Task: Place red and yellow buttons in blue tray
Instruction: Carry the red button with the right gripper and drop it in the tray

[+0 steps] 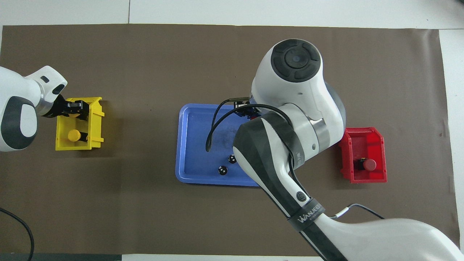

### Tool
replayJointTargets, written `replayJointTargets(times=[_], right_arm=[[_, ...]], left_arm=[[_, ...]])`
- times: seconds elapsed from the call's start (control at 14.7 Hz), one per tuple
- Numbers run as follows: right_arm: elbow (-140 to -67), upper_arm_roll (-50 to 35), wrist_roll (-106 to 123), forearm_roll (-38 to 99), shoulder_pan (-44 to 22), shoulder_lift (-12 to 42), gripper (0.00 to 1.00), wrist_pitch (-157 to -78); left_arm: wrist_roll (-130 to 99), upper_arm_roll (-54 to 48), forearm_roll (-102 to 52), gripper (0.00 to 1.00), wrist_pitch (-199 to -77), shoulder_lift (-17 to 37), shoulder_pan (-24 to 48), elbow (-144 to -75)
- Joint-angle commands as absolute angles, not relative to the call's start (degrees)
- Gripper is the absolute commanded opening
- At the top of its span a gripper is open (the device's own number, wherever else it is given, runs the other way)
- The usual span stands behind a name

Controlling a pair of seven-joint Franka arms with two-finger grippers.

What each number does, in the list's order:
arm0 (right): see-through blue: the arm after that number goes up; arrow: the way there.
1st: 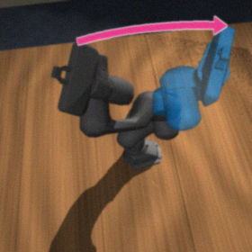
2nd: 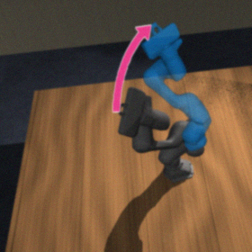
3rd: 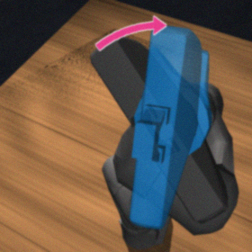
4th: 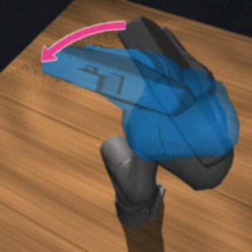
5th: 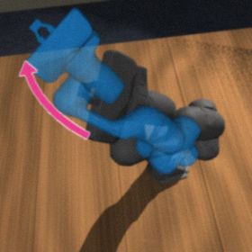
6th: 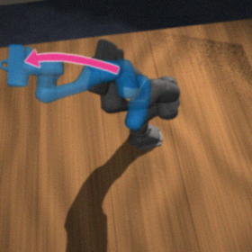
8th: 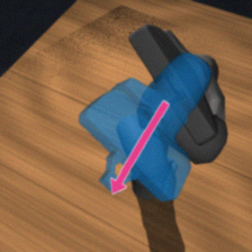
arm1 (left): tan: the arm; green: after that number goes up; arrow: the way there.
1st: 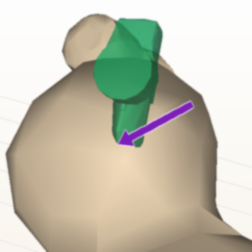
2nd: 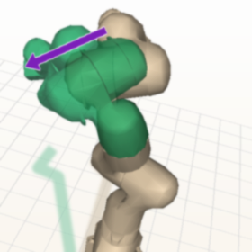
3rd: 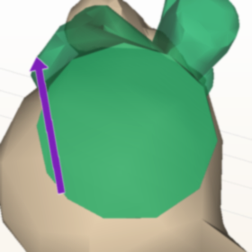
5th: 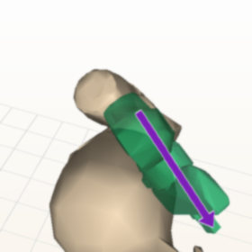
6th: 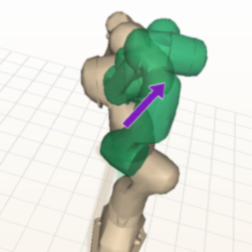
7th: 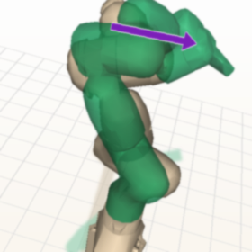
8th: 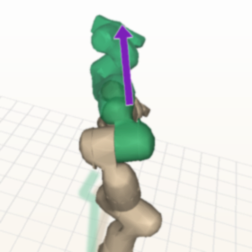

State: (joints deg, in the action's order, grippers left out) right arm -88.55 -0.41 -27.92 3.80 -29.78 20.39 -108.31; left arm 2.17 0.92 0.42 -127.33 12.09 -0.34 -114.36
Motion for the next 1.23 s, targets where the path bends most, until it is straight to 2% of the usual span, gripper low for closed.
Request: replayJointTargets(times=[0.0, 0.2, 0.41, 0.48, 0.61, 0.75, 0.82, 0.89, 0.95, 1.09, 1.16], right_arm=[[-88.4, -0.1, -29.0, 5.0, -30.8, 22.5, 0.21, -110.8], [-88.7, -0.1, -29.0, 4.7, -32.7, 24.7, 0.21, -112.8], [-91.6, -0.1, -28.7, 4.7, -32.6, 24.6, 0.22, -115.0], [-92.7, -0.2, -28.7, 4.7, -32.9, 24.7, 0.22, -116.5], [-95.1, -0.3, -28.7, 4.7, -33.7, 24.3, 0.22, -118.3], [-95.7, -0.3, -28.7, 4.7, -33.7, 24.1, 0.27, -118.3], [-96.2, -0.3, -28.7, 4.7, -33.7, 24.0, 0.28, -118.5], [-96.4, -0.3, -28.7, 4.7, -33.7, 24.0, 0.30, -118.7], [-96.7, -0.3, -28.7, 4.7, -33.8, 23.9, 0.38, -118.8], [-96.6, -0.2, -28.8, 4.7, -33.8, 23.9, 0.65, -118.8], [-96.0, -0.2, -28.8, 4.4, -33.7, 23.9, 0.69, -118.3]], left_arm=[[1.7, 0.9, 0.9, 0.61, -128.8, 10.8, -0.8, -115.8], [1.7, 1.0, 0.9, 0.60, -128.4, 11.2, -1.4, -114.7], [1.7, 0.9, 0.9, 0.54, -128.4, 11.2, -1.9, -114.6], [1.6, 0.9, 0.9, 0.49, -128.4, 11.2, -1.9, -114.6], [1.2, 0.8, 0.8, 0.29, -128.6, 11.2, -1.8, -114.7], [1.2, 0.8, 0.8, 0.06, -128.1, 11.2, -1.1, -114.7], [1.0, 0.9, 0.9, 0.02, -127.4, 11.2, -1.0, -114.3], [0.9, 0.9, 0.9, 0.02, -125.4, 11.2, -0.9, -112.6], [1.0, 0.9, 1.2, 0.02, -121.4, 11.4, -0.9, -109.3], [2.1, 0.6, 6.3, 0.02, -111.5, 11.5, -0.1, -99.7], [2.1, 0.5, 10.0, 0.02, -107.7, 11.5, 1.4, -95.3]])
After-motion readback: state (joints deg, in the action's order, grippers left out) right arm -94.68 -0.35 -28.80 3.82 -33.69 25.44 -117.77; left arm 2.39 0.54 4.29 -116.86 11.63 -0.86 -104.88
